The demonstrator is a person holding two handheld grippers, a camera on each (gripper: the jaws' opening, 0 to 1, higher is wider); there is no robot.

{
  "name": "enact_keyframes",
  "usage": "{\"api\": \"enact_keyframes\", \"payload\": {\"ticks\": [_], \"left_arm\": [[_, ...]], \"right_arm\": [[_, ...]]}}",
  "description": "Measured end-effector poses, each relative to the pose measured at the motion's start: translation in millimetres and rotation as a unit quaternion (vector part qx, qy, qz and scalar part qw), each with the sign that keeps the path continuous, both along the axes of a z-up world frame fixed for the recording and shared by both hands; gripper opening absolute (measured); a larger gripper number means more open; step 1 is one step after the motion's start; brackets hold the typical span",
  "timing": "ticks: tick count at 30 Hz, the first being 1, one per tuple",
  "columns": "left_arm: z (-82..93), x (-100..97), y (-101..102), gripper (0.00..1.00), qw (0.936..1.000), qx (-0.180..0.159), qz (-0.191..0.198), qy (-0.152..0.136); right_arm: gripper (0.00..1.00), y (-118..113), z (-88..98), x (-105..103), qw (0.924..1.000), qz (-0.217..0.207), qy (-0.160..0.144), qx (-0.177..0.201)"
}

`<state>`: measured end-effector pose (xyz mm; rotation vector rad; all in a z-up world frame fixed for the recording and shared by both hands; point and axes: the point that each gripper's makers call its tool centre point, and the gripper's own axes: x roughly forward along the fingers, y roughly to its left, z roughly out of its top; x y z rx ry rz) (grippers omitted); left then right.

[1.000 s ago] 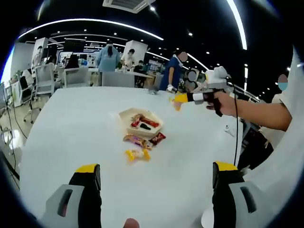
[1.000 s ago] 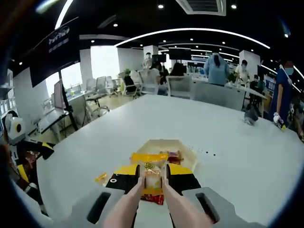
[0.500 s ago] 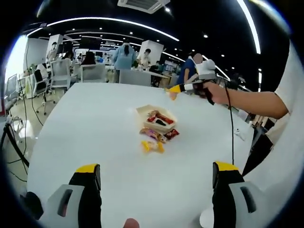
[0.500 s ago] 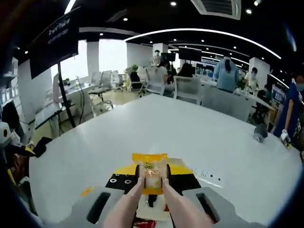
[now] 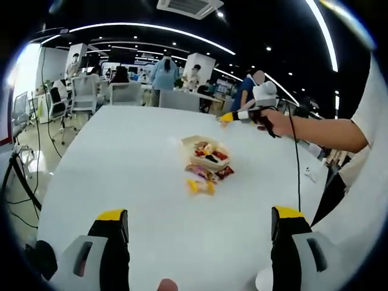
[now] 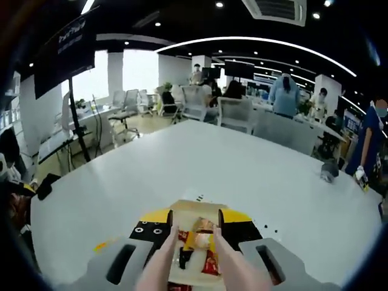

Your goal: Place the target food into the container with the food tongs after gripping and lifting it, then release it inside without dropping or visibly crushing the food.

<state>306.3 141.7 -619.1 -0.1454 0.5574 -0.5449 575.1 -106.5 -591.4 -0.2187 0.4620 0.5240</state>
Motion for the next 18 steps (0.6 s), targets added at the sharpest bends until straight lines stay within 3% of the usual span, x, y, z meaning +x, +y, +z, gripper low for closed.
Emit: {"api": "enact_keyframes", "payload": {"ticks": [9,18], "left_arm": [[5.6,2.7,-9,0.98,0.9998,-0.001,-0.016,-0.009],[10.0,-2.5,-21,0.98,0.9992,-0.002,-0.035,-0.019]], "right_arm": [[0.3,-8,5.9,-13,1.0,0.003,-0.007,0.001],[0.3,-24,30.4,-39,0.9994,-0.006,-0.025,0.021]]}}
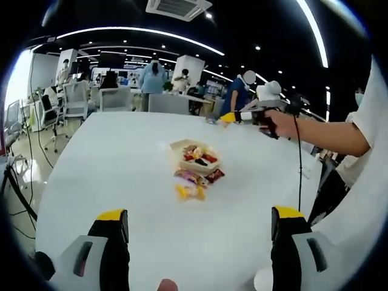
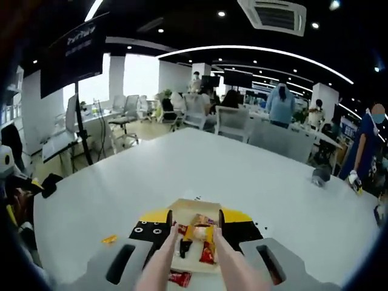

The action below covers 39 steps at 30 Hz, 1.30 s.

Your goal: Place the target food into the container with the food tongs after gripping and lifting it, then release it inside without dropping or visibly crushing the food.

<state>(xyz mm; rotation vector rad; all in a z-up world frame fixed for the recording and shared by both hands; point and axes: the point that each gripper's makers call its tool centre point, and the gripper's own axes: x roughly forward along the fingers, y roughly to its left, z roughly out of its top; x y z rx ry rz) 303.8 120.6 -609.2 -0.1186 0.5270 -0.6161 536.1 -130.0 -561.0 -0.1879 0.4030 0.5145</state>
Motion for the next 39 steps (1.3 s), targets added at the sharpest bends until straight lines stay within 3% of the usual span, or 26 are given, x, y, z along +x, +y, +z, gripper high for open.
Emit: {"api": "enact_keyframes", "payload": {"ticks": [8,18,20,28,30,39], "left_arm": [[5.5,-2.8,-16,0.98,0.9997,-0.003,-0.023,-0.01],[14.9,-2.0,-35,0.98,0.9979,-0.001,-0.061,-0.022],[15.3,-1.6,-37,0.98,0.9975,0.0,-0.066,-0.023],[14.0,2.5,-53,0.98,0.9942,-0.003,-0.104,-0.026],[13.0,2.8,-58,0.98,0.9933,-0.008,-0.113,-0.024],[3.4,4.5,-69,0.99,0.9891,-0.011,-0.146,-0.014]], "right_arm": [[0.3,-20,7.5,-34,0.9996,-0.021,-0.007,0.015],[0.3,-35,12.1,-91,0.9993,-0.022,-0.005,0.028],[0.3,-33,9.0,-104,0.9986,-0.018,0.014,0.048],[0.3,-34,-3.7,-144,0.9976,-0.034,0.025,0.055],[0.3,-34,-10.5,-154,0.9949,-0.049,0.033,0.081],[0.29,-28,-26.2,-190,0.991,-0.076,0.032,0.106]]}}
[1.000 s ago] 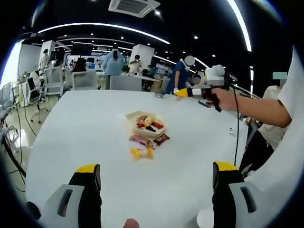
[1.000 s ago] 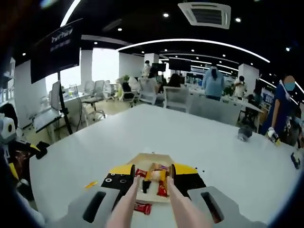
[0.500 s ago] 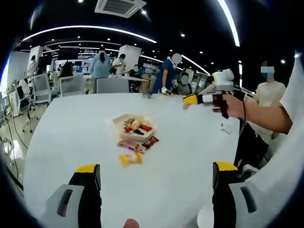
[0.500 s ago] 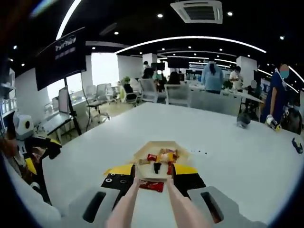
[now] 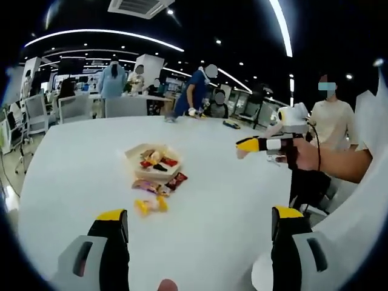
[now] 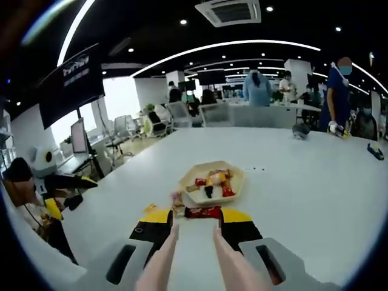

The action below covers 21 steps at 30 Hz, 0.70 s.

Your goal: Place the target food into the container with the food tongs after gripping and lifting it, then release it inside without dropping or visibly crushing the food.

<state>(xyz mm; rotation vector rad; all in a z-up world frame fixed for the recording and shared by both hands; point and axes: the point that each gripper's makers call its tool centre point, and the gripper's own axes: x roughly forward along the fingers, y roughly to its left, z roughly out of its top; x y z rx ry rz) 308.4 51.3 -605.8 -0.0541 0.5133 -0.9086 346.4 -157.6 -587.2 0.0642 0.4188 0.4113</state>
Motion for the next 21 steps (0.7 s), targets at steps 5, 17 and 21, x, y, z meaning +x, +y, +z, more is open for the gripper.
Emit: {"api": "enact_keyframes", "payload": {"ticks": [5,17,21], "left_arm": [[-0.6,3.9,-1,0.99,1.0,-0.006,-0.001,0.003],[-1.6,9.0,3,0.99,1.0,-0.002,-0.003,0.005],[-2.2,10.0,9,0.99,1.0,0.001,0.002,0.005]], "right_arm": [[0.29,2,-12.7,-14,0.9999,-0.004,0.008,-0.013],[0.3,7,-17.5,-12,0.9998,0.006,0.008,-0.019],[0.3,13,-17.9,-6,0.9992,0.027,0.008,-0.03]]}}
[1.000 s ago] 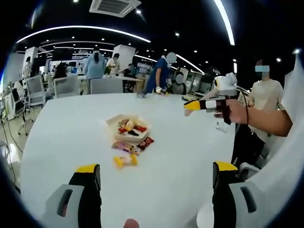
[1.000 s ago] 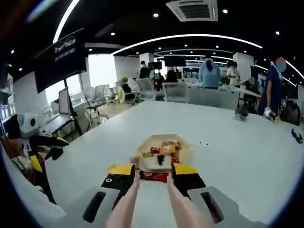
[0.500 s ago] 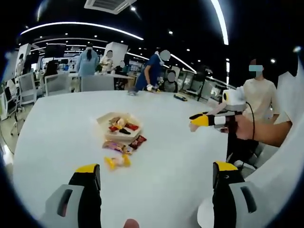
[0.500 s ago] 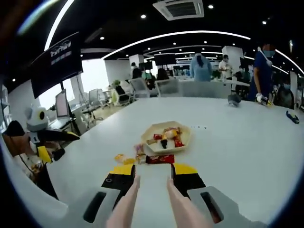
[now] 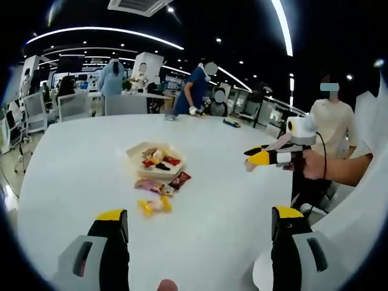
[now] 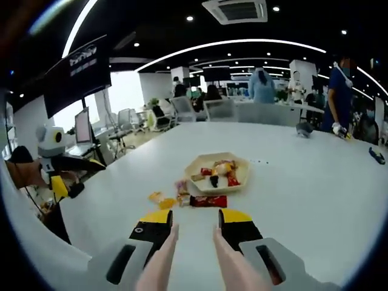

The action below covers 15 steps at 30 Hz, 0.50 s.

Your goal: Place the target food into the container with the food tongs after gripping and lifting it, then release it inside without dropping or visibly crushing the food.

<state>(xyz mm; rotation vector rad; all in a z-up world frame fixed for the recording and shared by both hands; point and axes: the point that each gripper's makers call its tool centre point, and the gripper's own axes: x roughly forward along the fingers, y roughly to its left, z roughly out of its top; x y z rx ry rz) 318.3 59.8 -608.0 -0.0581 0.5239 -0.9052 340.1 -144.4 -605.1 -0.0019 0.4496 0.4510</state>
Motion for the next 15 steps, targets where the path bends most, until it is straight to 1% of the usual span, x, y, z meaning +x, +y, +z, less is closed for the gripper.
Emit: {"api": "enact_keyframes", "payload": {"ticks": [3,7,10,13,15], "left_arm": [[-1.0,-0.5,5,0.99,1.0,0.001,0.008,0.001],[-3.4,-2.6,11,0.99,0.9998,0.001,0.019,0.006],[-4.4,-2.6,16,0.99,0.9996,-0.001,0.026,0.009],[-3.8,-3.2,20,0.99,0.9994,-0.001,0.034,0.011],[-3.9,-3.4,23,0.98,0.9991,0.001,0.039,0.013]], "right_arm": [[0.3,6,2.6,6,0.9999,0.016,-0.003,-0.002],[0.3,18,3.3,19,0.9986,0.047,-0.01,-0.019],[0.3,25,3.8,28,0.9982,0.057,-0.011,-0.013],[0.3,37,3.3,38,0.9966,0.08,-0.011,-0.016],[0.3,40,3.7,40,0.9961,0.086,-0.011,-0.015]]}}
